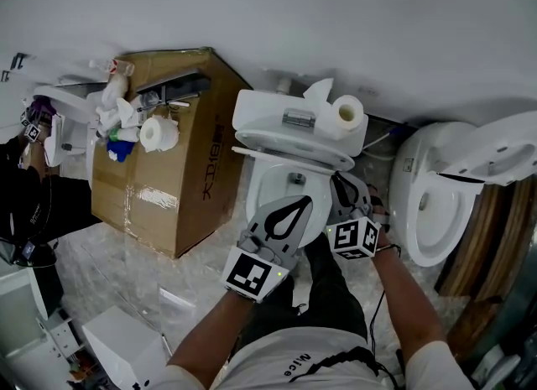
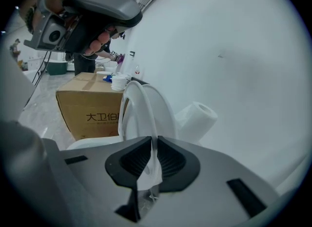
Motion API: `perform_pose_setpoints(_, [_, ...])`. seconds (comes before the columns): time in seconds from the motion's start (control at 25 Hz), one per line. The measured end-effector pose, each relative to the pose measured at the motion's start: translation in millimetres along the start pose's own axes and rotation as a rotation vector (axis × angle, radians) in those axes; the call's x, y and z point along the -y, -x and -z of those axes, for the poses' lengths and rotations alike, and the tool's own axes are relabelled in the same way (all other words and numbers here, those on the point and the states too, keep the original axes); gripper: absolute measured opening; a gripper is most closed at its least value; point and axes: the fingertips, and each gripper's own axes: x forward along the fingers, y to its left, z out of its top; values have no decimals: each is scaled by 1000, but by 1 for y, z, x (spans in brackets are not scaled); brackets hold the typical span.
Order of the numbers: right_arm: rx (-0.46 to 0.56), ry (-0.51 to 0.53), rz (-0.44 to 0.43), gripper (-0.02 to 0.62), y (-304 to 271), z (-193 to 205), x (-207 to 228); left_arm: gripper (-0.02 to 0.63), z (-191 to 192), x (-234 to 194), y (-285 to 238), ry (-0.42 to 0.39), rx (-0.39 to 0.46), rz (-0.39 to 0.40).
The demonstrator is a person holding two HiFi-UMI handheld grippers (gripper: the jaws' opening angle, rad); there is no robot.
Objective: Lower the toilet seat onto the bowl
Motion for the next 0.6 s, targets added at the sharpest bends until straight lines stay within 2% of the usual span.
perform_pose_setpoints(0.2, [-21,34,-77,48,12,5,-23,9,-4,1,12,-8,13,0])
perform_pose_setpoints(0.4, [-73,85,-114,49,7,13,-27,9,-9,-1,21,-19,20,-10])
perform_pose_setpoints(0.6, [-78,121,-147,48,13,13,-36,9,-13,-5,27,-13,28,-20])
